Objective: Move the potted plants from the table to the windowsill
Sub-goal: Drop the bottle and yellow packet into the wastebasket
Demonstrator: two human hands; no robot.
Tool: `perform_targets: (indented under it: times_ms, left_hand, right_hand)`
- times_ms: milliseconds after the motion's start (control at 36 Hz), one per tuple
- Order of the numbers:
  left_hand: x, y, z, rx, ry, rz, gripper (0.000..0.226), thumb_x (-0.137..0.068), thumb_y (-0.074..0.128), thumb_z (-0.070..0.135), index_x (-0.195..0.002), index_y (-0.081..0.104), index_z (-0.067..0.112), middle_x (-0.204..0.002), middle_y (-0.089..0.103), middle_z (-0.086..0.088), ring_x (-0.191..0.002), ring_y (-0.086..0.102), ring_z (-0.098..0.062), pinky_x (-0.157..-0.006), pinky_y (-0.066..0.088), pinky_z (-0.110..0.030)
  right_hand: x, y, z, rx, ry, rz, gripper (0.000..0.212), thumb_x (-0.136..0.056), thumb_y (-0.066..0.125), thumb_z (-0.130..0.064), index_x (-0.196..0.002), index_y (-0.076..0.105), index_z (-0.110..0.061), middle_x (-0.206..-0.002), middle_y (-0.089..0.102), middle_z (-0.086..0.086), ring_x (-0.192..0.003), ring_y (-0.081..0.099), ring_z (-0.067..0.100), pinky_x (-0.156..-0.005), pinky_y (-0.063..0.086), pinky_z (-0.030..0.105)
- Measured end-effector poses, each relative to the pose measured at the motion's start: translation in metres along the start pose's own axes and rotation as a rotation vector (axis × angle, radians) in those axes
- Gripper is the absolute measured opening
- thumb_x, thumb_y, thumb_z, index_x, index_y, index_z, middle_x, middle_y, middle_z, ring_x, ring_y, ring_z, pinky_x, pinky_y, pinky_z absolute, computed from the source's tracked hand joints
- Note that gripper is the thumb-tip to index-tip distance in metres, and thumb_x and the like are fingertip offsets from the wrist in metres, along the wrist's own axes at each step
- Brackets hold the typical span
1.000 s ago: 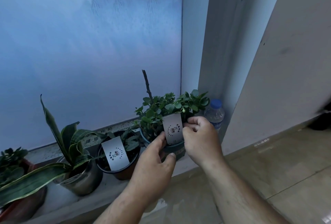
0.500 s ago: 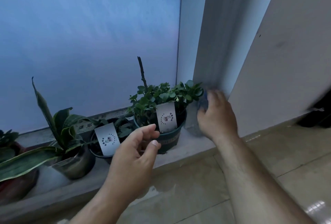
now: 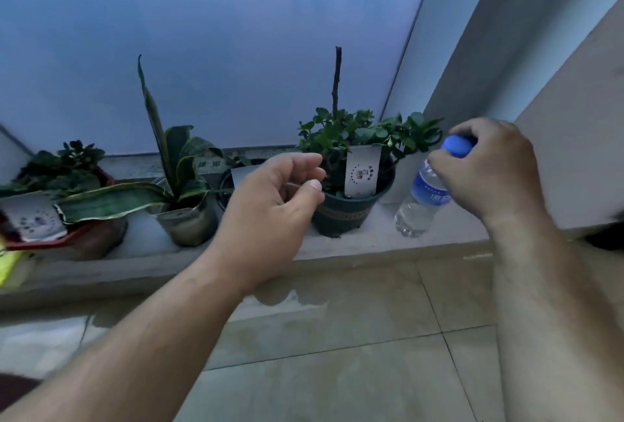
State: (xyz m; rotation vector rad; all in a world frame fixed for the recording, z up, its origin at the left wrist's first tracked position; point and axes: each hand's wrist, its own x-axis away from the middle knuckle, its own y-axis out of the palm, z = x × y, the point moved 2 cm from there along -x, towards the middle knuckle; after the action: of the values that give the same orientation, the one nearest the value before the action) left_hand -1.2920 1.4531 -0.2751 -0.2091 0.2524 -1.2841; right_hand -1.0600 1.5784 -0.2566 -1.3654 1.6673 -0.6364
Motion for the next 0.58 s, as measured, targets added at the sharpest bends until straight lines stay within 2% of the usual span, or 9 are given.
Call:
perform_targets:
  times_ms: [83, 167, 222, 278, 361, 444, 472, 556, 583]
  left_hand:
    - [0.006, -0.021, 0.000, 0.011, 0.014, 0.060, 0.028, -0.096, 0.060, 0.019, -0.123, 0.064, 0.028, -0.106, 0.071, 0.014, -0.092, 0.071, -0.006, -0.085, 0.060, -0.034]
    - [0.012, -0.043, -0.002, 0.025, 0.005, 0.100, 0.025, -0.096, 0.060, 0.018, -0.118, 0.065, 0.030, -0.104, 0.071, 0.014, -0.091, 0.071, -0.009, -0.075, 0.061, -0.026]
    - [0.017, -0.065, -0.005, 0.002, -0.019, 0.125, 0.025, -0.097, 0.059, 0.019, -0.119, 0.065, 0.028, -0.106, 0.070, 0.015, -0.093, 0.070, -0.009, -0.071, 0.058, -0.020]
    - [0.021, -0.090, -0.010, -0.056, -0.027, 0.175, 0.025, -0.097, 0.059, 0.021, -0.120, 0.065, 0.028, -0.106, 0.070, 0.015, -0.094, 0.069, -0.008, -0.075, 0.057, -0.020]
    - [0.030, -0.131, -0.018, -0.112, -0.057, 0.271, 0.023, -0.096, 0.059, 0.021, -0.117, 0.065, 0.029, -0.105, 0.069, 0.015, -0.092, 0.070, -0.011, -0.081, 0.060, -0.031]
    - [0.043, -0.174, -0.023, -0.201, -0.077, 0.370, 0.022, -0.093, 0.059, 0.025, -0.114, 0.065, 0.029, -0.106, 0.068, 0.014, -0.092, 0.069, -0.008, -0.085, 0.059, -0.036]
    - [0.050, -0.190, -0.025, -0.208, -0.092, 0.407, 0.023, -0.092, 0.060, 0.024, -0.114, 0.066, 0.028, -0.106, 0.069, 0.013, -0.091, 0.069, -0.008, -0.083, 0.059, -0.034]
    - [0.073, -0.228, -0.021, -0.284, -0.127, 0.486, 0.018, -0.093, 0.061, 0.019, -0.107, 0.065, 0.030, -0.101, 0.069, 0.012, -0.081, 0.067, 0.002, -0.066, 0.053, -0.011]
    - [0.086, -0.244, -0.020, -0.329, -0.144, 0.528, 0.018, -0.092, 0.062, 0.020, -0.105, 0.064, 0.034, -0.102, 0.070, 0.012, -0.081, 0.067, 0.003, -0.067, 0.052, -0.011]
  right_hand:
    - [0.012, -0.025, -0.038, -0.014, -0.147, -0.006, 0.024, -0.076, 0.068, -0.027, -0.099, 0.070, -0.020, -0.102, 0.065, 0.004, -0.093, 0.055, 0.018, -0.080, 0.040, 0.026]
    - [0.029, -0.039, -0.076, -0.069, -0.254, -0.047, 0.016, -0.077, 0.070, -0.027, -0.092, 0.069, -0.025, -0.096, 0.066, -0.001, -0.084, 0.057, 0.012, -0.072, 0.042, 0.018]
    - [0.039, -0.035, -0.105, -0.113, -0.308, -0.101, 0.016, -0.076, 0.070, -0.029, -0.092, 0.069, -0.026, -0.094, 0.068, -0.002, -0.083, 0.061, 0.016, -0.074, 0.046, 0.026]
    - [0.049, -0.023, -0.135, -0.168, -0.339, -0.173, 0.018, -0.076, 0.071, -0.029, -0.093, 0.072, -0.025, -0.091, 0.070, -0.005, -0.080, 0.063, 0.015, -0.075, 0.047, 0.030]
    - [0.064, 0.007, -0.178, -0.230, -0.405, -0.308, 0.019, -0.075, 0.072, -0.028, -0.094, 0.073, -0.026, -0.085, 0.069, -0.017, -0.078, 0.064, 0.004, -0.071, 0.049, 0.027]
    - [0.085, 0.039, -0.224, -0.278, -0.506, -0.427, 0.014, -0.076, 0.073, -0.027, -0.090, 0.072, -0.025, -0.083, 0.069, -0.017, -0.078, 0.065, 0.001, -0.068, 0.051, 0.023]
    - [0.094, 0.049, -0.240, -0.307, -0.537, -0.456, 0.014, -0.075, 0.073, -0.026, -0.089, 0.073, -0.024, -0.082, 0.070, -0.014, -0.076, 0.065, 0.004, -0.068, 0.053, 0.025]
    - [0.119, 0.072, -0.283, -0.385, -0.615, -0.505, 0.015, -0.074, 0.073, -0.026, -0.088, 0.074, -0.021, -0.079, 0.071, -0.008, -0.072, 0.064, 0.008, -0.067, 0.053, 0.028]
    - [0.130, 0.080, -0.299, -0.414, -0.654, -0.528, 0.016, -0.073, 0.072, -0.027, -0.087, 0.074, -0.021, -0.079, 0.071, -0.007, -0.072, 0.064, 0.009, -0.068, 0.054, 0.029]
